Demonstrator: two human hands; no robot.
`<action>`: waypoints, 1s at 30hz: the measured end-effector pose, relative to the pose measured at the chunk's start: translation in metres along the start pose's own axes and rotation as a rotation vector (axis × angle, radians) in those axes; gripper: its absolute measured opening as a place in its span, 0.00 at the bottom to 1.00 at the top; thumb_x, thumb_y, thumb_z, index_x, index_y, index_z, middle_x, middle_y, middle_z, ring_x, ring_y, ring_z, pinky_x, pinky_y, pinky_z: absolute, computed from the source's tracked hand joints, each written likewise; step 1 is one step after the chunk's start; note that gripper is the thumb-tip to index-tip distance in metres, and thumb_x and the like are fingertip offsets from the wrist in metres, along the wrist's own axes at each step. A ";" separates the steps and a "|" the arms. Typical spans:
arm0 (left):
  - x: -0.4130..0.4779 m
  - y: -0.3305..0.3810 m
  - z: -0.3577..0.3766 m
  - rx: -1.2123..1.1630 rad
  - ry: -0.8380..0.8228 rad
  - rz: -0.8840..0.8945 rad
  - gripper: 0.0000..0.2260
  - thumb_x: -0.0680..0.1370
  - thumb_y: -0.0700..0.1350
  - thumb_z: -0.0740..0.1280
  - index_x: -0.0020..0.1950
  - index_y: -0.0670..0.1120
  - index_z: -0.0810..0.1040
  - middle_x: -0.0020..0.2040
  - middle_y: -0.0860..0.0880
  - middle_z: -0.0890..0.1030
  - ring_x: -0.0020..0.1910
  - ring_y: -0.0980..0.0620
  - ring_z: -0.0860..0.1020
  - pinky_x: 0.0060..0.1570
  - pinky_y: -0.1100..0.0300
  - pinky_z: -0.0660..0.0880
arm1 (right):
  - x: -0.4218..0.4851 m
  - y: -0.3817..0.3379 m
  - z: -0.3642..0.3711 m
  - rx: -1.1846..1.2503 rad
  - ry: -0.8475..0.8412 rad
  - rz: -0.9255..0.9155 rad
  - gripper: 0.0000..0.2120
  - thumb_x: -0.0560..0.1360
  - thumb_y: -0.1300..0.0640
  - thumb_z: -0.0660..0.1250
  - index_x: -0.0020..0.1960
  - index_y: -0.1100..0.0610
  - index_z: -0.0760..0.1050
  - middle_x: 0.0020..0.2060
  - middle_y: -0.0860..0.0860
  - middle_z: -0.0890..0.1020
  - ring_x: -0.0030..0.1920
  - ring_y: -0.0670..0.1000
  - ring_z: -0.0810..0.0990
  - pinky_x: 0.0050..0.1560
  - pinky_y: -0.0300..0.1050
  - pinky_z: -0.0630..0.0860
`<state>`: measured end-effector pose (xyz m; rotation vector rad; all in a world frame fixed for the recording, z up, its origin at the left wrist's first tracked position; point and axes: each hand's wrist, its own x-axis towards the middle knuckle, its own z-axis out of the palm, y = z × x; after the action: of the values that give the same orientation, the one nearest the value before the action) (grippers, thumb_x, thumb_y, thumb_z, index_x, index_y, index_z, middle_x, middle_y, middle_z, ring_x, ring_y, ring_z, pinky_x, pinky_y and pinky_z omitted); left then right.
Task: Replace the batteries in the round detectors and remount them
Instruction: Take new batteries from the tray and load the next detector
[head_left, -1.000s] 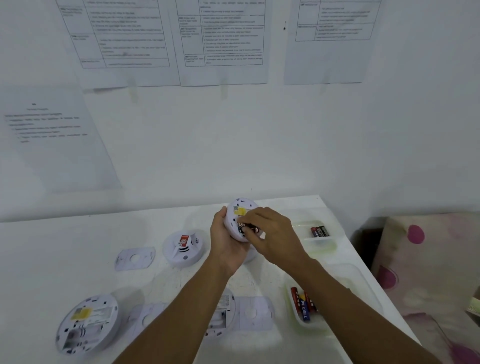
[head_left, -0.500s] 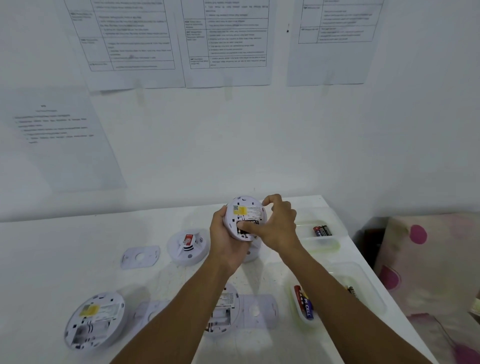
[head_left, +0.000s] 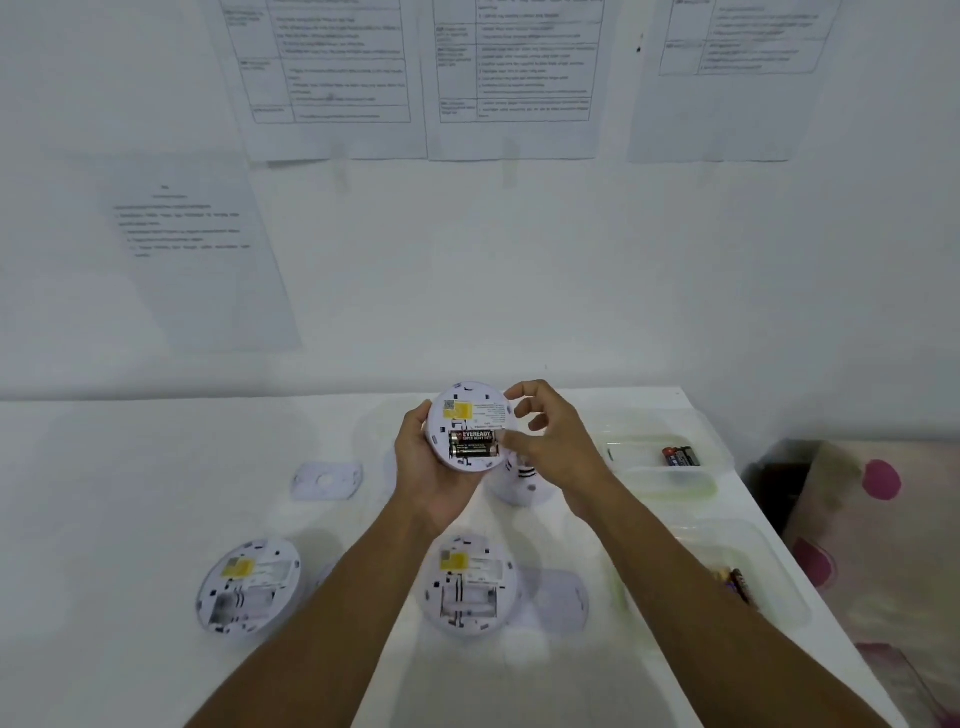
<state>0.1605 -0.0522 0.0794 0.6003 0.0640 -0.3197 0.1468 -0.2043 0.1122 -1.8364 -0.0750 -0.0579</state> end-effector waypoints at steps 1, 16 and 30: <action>-0.002 0.009 -0.005 -0.008 -0.003 0.014 0.21 0.80 0.53 0.55 0.62 0.43 0.79 0.62 0.37 0.78 0.61 0.38 0.74 0.72 0.40 0.61 | 0.001 -0.002 0.010 0.026 0.006 -0.005 0.15 0.71 0.62 0.72 0.52 0.47 0.75 0.45 0.45 0.74 0.44 0.48 0.70 0.37 0.45 0.73; -0.033 0.184 -0.135 -0.078 0.017 0.090 0.22 0.80 0.54 0.56 0.68 0.45 0.75 0.67 0.38 0.76 0.67 0.35 0.72 0.65 0.39 0.72 | 0.037 0.008 0.201 -0.637 -0.284 -0.220 0.12 0.73 0.59 0.71 0.57 0.57 0.79 0.53 0.53 0.82 0.52 0.51 0.80 0.51 0.45 0.76; -0.050 0.225 -0.196 -0.116 0.064 0.013 0.21 0.79 0.53 0.57 0.67 0.44 0.76 0.66 0.38 0.77 0.70 0.35 0.70 0.70 0.39 0.65 | 0.048 0.006 0.243 -1.148 -0.314 -0.314 0.13 0.78 0.53 0.59 0.56 0.57 0.77 0.46 0.56 0.84 0.45 0.57 0.81 0.44 0.44 0.72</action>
<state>0.1905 0.2471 0.0480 0.4955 0.1392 -0.2825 0.1952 0.0299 0.0465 -2.9493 -0.6643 -0.0318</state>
